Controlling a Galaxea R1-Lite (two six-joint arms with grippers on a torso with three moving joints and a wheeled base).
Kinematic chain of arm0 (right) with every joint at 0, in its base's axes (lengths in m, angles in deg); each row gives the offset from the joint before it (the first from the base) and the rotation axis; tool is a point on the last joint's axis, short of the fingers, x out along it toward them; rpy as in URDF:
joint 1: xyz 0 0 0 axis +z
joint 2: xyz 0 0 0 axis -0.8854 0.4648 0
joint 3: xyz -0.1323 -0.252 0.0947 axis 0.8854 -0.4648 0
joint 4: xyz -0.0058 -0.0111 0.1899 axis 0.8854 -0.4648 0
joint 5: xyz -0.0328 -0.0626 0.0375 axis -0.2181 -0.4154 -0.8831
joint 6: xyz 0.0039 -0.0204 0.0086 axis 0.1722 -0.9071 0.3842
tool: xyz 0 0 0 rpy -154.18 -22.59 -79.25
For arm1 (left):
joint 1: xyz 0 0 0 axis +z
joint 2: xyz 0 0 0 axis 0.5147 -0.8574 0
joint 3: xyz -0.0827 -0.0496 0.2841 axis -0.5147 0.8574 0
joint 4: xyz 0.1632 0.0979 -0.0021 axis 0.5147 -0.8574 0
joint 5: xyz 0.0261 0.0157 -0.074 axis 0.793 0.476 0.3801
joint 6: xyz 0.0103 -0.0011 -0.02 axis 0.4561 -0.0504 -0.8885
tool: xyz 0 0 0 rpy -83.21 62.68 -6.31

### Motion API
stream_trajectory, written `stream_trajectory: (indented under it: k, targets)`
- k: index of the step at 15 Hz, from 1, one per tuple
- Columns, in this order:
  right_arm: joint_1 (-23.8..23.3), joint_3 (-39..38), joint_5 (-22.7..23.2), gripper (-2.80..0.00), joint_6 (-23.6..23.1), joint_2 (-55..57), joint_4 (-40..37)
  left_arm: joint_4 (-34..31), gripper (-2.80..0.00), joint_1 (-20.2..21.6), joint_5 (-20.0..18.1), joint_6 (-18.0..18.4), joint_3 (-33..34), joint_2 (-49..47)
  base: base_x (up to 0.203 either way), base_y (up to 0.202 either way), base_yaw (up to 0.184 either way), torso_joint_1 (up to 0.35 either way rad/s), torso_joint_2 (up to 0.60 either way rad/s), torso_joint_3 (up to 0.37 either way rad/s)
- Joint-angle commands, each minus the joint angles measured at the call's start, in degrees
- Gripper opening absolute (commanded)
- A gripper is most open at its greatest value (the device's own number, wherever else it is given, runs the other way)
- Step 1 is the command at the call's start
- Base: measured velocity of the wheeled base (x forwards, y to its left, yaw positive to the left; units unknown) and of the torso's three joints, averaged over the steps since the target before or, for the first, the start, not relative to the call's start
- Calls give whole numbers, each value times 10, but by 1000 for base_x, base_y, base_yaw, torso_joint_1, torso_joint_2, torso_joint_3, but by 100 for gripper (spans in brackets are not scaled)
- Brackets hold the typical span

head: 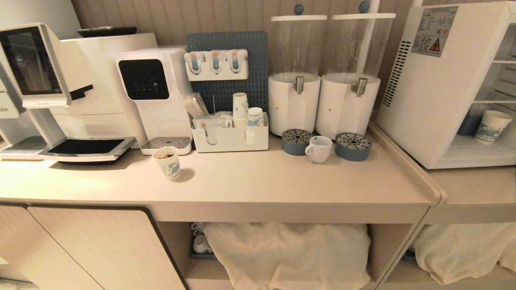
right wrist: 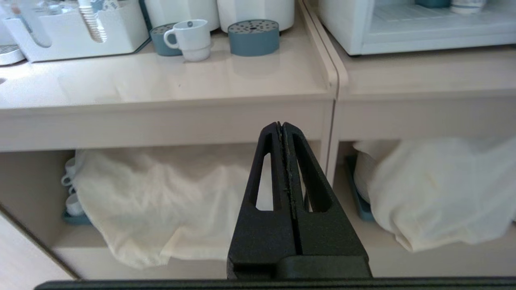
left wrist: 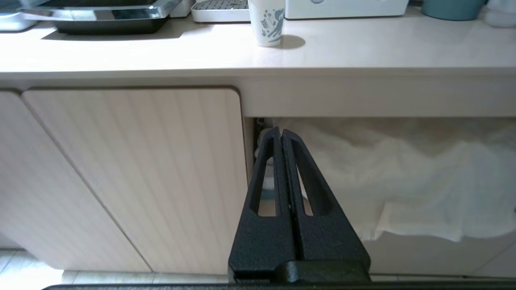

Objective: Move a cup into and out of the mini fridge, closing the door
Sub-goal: Put the ceramic cup in the freezer

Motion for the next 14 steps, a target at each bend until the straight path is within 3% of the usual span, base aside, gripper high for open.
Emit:
stream_trajectory:
  k: [1,7,9,11,14]
  targets:
    - [0,-9,0,-280,0,0,0,0,-280,0,0,0,0,0,189,0,1,1,2,2]
    - [0,-9,0,-280,0,0,1,0,-280,0,0,0,0,0,182,0,2,2,4,2]
    - [0,-3,-5,-280,8,0,8,0,-280,0,0,0,0,0,0,0,0,0,0,0]
    - [0,74,-20,-280,13,0,-3,0,-280,0,0,0,0,0,0,0,0,0,0,0]
    - [0,324,-12,-280,2,17,-124,0,-280,0,0,0,0,-1,0,0,0,0,0,0]
